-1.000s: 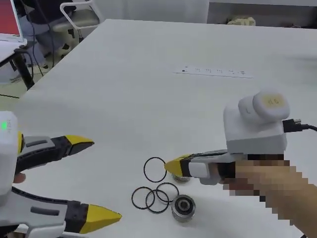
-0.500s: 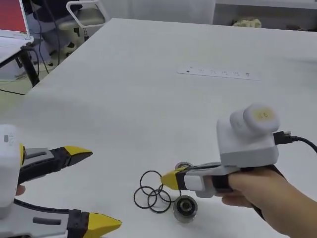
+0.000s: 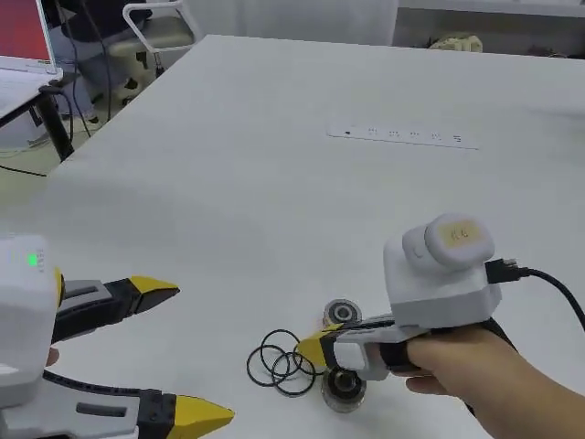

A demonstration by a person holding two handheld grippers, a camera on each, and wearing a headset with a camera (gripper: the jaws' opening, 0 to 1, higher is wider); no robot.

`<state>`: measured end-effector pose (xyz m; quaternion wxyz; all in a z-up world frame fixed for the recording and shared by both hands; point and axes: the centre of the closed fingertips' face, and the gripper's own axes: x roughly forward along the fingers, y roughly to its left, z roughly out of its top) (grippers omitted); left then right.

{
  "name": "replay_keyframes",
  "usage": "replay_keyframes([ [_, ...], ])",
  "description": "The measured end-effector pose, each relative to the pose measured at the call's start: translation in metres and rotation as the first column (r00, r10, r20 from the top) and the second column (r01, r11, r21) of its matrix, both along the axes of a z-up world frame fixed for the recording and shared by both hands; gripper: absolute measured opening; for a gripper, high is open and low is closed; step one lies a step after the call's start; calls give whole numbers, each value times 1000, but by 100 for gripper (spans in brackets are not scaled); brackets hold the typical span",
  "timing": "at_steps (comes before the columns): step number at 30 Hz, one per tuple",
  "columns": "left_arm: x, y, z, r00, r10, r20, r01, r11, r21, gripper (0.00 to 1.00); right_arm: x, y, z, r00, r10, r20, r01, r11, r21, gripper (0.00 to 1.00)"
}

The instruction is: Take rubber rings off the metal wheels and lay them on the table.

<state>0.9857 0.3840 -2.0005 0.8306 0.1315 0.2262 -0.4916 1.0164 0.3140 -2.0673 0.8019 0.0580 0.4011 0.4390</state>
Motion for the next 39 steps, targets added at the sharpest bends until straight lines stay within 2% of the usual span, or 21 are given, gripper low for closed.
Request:
replay_keyframes([
  [8, 1, 1, 0, 1000, 10, -3, -10, 1000, -8, 75, 4, -2, -4, 998, 11, 55, -8, 999, -48, 0],
  [11, 1, 1, 0, 1000, 10, -5, -10, 1000, -5, 75, 5, -4, -5, 998, 11, 69, -6, 998, -65, 3],
  [16, 1, 1, -1, 1000, 10, -7, -10, 1000, -3, 75, 8, -7, -3, 997, 7, 79, -1, 998, -67, 4],
  [24, 0, 1, -3, 1000, 4, -13, -4, 1000, 7, 75, 16, -11, 10, 994, -18, 105, 23, 999, -46, 5],
  [33, -1, 1, -5, 1000, 1, -21, -1, 1000, 14, 75, 20, -12, 22, 987, -9, 160, 19, 998, -62, 7],
  [35, -1, 2, -5, 1000, 3, -22, -3, 1000, 16, 75, 21, -12, 25, 984, 2, 179, 11, 997, -73, 8],
  [39, -2, 1, -6, 999, 0, -33, 0, 1000, 11, 76, 17, -11, 29, 974, 60, 221, -31, 991, -133, 10],
])
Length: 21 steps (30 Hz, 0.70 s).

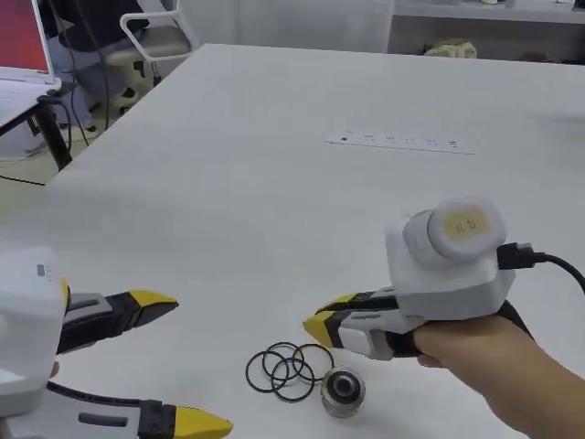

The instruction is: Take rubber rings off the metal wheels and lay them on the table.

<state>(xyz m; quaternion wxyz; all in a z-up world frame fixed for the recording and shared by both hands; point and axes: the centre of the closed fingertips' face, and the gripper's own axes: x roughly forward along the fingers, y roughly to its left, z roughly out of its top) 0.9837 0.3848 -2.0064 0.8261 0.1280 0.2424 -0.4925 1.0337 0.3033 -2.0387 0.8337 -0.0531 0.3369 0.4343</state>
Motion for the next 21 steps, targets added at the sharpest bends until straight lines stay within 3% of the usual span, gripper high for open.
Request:
replay_keyframes([
  [5, 0, 0, 0, 1000, 2, -2, -2, 1000, -2, 77, -6, 6, 8, 997, 58, 42, -57, 998, -26, 19],
  [13, 1, -1, 1, 1000, 5, -3, -5, 1000, -13, 78, -15, 10, 15, 993, 110, 51, -109, 994, -27, 33],
  [18, 0, -1, 0, 1000, 1, -6, -1, 1000, -11, 78, -19, 14, 30, 992, 113, 52, -114, 993, 21, 41],
  [21, 0, -1, -1, 1000, 2, -10, -2, 1000, -15, 79, -20, 16, 44, 990, 113, 83, -117, 992, 45, 49],
])
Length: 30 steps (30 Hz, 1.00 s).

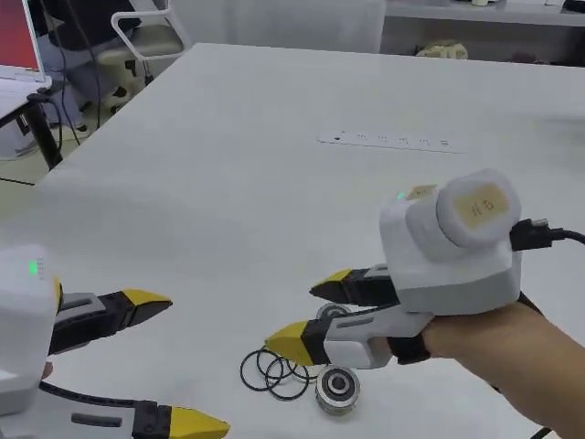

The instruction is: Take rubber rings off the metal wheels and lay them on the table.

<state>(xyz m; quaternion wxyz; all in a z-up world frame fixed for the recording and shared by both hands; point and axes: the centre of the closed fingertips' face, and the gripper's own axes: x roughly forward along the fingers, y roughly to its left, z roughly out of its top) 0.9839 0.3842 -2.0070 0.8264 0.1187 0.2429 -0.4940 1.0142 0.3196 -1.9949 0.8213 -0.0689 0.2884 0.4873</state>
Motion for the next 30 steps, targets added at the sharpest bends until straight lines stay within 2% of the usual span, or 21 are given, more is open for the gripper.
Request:
replay_keyframes([
  [3, -1, 0, -1, 1000, -4, -2, 4, 1000, 1, 79, 1, -2, 9, 1000, 1, 20, -1, 1000, 6, 55],
  [8, -3, -3, -1, 1000, -26, 4, 26, 1000, 14, 83, 2, -13, 24, 999, -13, 40, 11, 999, 41, 57],
  [13, -5, -5, -2, 999, -40, -7, 40, 999, 12, 85, 0, -26, 39, 996, -22, 82, 15, 996, 83, 64],
  [17, -6, -6, -1, 999, -48, -5, 48, 999, 8, 87, -5, -39, 43, 993, -13, 117, 5, 998, 67, 73],
  [24, -3, -8, 5, 1000, -25, -10, 25, 999, -48, 91, -16, -74, 41, 989, -45, 140, 36, 997, 61, 80],
  [26, -3, -9, 5, 1000, -23, -11, 22, 998, -54, 94, -16, -81, 42, 988, -64, 144, 54, 996, 73, 84],
  [28, -3, -10, 5, 1000, -22, -14, 21, 998, -62, 96, -18, -88, 44, 985, -89, 145, 74, 992, 106, 87],
  [30, -3, -10, 7, 1000, -19, -17, 17, 997, -76, 97, -20, -96, 44, 983, -101, 151, 85, 990, 109, 89],
])
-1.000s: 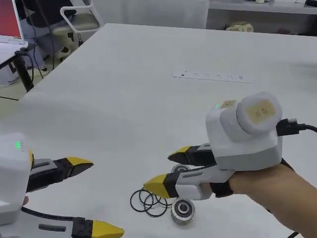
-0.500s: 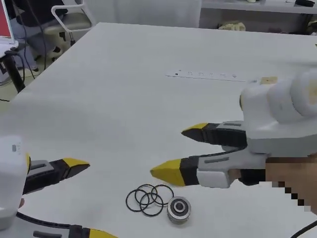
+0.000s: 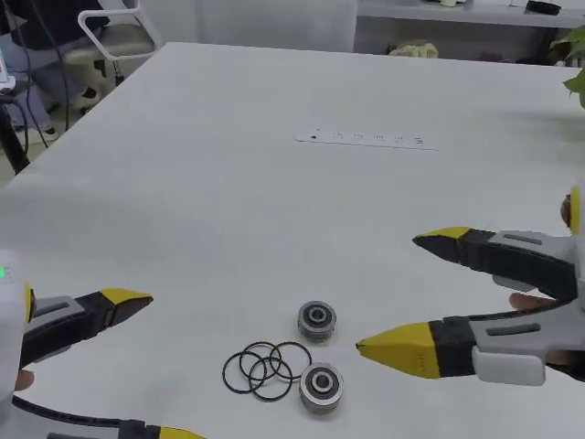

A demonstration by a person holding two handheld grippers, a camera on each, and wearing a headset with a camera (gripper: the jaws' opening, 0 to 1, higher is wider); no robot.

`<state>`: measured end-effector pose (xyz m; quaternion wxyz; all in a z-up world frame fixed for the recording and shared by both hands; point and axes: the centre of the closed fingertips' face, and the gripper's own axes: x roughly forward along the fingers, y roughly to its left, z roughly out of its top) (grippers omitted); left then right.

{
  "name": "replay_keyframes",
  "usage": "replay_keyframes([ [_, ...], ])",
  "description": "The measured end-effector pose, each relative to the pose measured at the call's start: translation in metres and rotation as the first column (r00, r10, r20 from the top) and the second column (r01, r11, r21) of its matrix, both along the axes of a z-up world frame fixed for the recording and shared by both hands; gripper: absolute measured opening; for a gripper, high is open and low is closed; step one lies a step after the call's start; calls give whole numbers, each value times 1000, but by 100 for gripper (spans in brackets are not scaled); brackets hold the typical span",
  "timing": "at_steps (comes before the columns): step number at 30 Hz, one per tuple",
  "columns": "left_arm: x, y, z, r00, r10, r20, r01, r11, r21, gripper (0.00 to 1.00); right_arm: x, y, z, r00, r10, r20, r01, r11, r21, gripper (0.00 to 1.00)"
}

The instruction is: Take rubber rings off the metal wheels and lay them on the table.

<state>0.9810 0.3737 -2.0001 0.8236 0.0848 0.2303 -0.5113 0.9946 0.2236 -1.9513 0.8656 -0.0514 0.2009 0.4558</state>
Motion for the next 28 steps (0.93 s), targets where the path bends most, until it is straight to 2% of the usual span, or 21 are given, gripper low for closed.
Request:
replay_keyframes([
  [4, 0, -1, 2, 1000, 4, -7, -4, 1000, -19, 99, -3, -14, -6, 1000, -17, 8, 17, 1000, -20, 93],
  [10, -1, -2, -1, 1000, -1, -22, 0, 1000, -18, 99, -9, -32, -22, 998, -57, -14, 56, 998, -39, 96],
  [13, -1, -2, -2, 1000, -4, -23, 3, 1000, -15, 99, -14, -37, -32, 996, -75, -43, 73, 997, -36, 98],
  [16, -2, -2, -3, 1000, -5, -28, 5, 1000, -12, 99, -18, -42, -43, 994, -91, -66, 87, 995, -52, 98],
  [19, -2, -2, -3, 1000, -5, -27, 5, 1000, -10, 99, -23, -48, -55, 987, -118, -109, 110, 991, -73, 99],
  [22, -2, -2, -3, 1000, -3, -27, 3, 1000, -8, 99, -26, -51, -61, 983, -133, -125, 125, 990, -72, 99],
  [28, -2, -2, -3, 1000, -10, -19, 10, 1000, -6, 99, -37, -57, -77, 976, -137, -167, 116, 985, -126, 99],
])
